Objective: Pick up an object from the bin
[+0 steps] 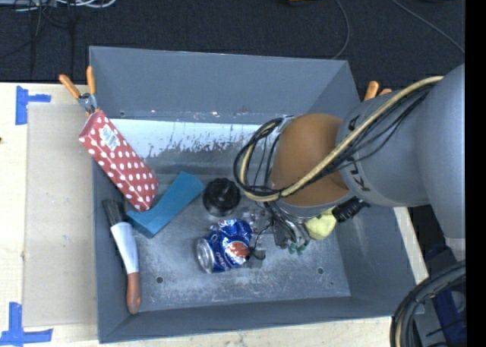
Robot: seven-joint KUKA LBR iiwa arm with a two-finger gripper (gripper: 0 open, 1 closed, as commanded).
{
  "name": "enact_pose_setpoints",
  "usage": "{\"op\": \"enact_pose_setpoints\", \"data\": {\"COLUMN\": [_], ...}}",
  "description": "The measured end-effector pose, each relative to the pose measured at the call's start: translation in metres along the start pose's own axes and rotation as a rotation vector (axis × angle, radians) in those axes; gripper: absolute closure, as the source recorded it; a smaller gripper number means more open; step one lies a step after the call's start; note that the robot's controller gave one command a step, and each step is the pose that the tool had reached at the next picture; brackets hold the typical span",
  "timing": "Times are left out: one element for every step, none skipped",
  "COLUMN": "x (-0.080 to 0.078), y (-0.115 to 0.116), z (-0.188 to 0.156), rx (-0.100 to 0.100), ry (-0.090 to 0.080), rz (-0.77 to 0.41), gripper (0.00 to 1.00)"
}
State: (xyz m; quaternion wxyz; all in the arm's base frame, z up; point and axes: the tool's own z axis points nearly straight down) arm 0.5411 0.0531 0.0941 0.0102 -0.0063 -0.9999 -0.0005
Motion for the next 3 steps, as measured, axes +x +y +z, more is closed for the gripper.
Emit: {"op": "enact_pose_setpoints", "data": {"x": [0.0, 0.011, 0.011], "y": [0.0, -0.004, -0.001], "z": [0.0, -0.042, -0.112], "rx": [0.0, 0.001, 0.0], "ry": [0.0, 0.009, 0.004], "rz": [0.001, 0.009, 0.027], "gripper": [1.0, 1.0, 1.0]}}
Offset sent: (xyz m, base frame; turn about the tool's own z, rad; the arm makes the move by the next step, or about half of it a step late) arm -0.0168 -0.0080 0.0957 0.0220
